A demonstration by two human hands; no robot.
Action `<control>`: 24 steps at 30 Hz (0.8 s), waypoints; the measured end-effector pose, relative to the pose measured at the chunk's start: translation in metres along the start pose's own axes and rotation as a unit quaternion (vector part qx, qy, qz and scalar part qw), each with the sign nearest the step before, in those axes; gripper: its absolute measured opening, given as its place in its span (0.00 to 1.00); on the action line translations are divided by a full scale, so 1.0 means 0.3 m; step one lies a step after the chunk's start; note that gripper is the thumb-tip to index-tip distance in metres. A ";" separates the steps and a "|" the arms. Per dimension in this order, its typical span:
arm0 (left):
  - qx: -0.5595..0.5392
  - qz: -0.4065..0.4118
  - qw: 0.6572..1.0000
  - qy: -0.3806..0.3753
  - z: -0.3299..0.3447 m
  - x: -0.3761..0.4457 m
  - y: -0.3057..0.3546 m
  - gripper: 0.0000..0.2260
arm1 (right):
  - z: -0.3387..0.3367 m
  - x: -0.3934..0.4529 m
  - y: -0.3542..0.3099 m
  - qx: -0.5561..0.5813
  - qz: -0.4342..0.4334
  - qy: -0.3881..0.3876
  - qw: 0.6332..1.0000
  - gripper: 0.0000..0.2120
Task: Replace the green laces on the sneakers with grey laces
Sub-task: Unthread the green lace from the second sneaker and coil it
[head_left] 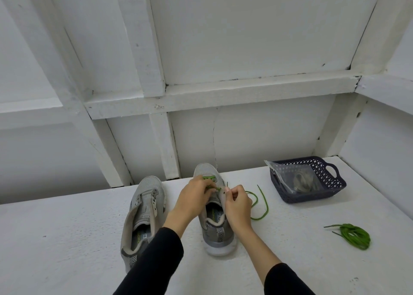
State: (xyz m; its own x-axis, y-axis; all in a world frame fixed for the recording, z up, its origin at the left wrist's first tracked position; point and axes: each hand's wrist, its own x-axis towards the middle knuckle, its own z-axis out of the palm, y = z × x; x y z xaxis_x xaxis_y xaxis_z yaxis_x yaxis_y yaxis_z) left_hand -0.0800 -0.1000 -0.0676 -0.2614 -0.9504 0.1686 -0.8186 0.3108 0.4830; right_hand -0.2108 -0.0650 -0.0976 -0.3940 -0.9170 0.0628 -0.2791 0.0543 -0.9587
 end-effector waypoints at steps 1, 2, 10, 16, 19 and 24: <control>-0.007 -0.008 1.000 0.011 0.004 0.001 0.003 0.07 | 0.000 0.000 0.000 0.002 0.001 0.000 1.000 0.12; -0.032 -0.018 0.999 0.019 0.012 0.002 0.000 0.07 | -0.001 0.000 -0.001 0.003 0.000 0.000 1.000 0.12; -0.595 -0.229 0.761 0.123 -0.046 -0.011 -0.017 0.09 | -0.002 0.001 -0.003 0.004 0.000 0.005 1.000 0.13; -0.587 -0.243 0.744 0.210 -0.116 -0.023 -0.021 0.09 | 0.000 -0.003 -0.003 0.012 -0.004 0.004 1.000 0.13; -0.128 -0.099 0.976 0.148 -0.102 -0.051 -0.037 0.07 | -0.001 -0.001 -0.004 0.009 -0.003 0.004 1.000 0.12; 0.088 -0.038 0.990 0.105 -0.059 -0.053 -0.036 0.11 | -0.002 -0.001 -0.006 0.009 -0.004 0.006 1.000 0.12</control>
State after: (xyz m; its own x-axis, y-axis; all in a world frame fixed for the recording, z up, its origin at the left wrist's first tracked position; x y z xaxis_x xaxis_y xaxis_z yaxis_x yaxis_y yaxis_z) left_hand -0.0580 -0.0881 -0.0604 -0.0986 -0.9421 0.3204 -0.9135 0.2134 0.3463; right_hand -0.2105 -0.0645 -0.0956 -0.4032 -0.9122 0.0735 -0.2670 0.0404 -0.9628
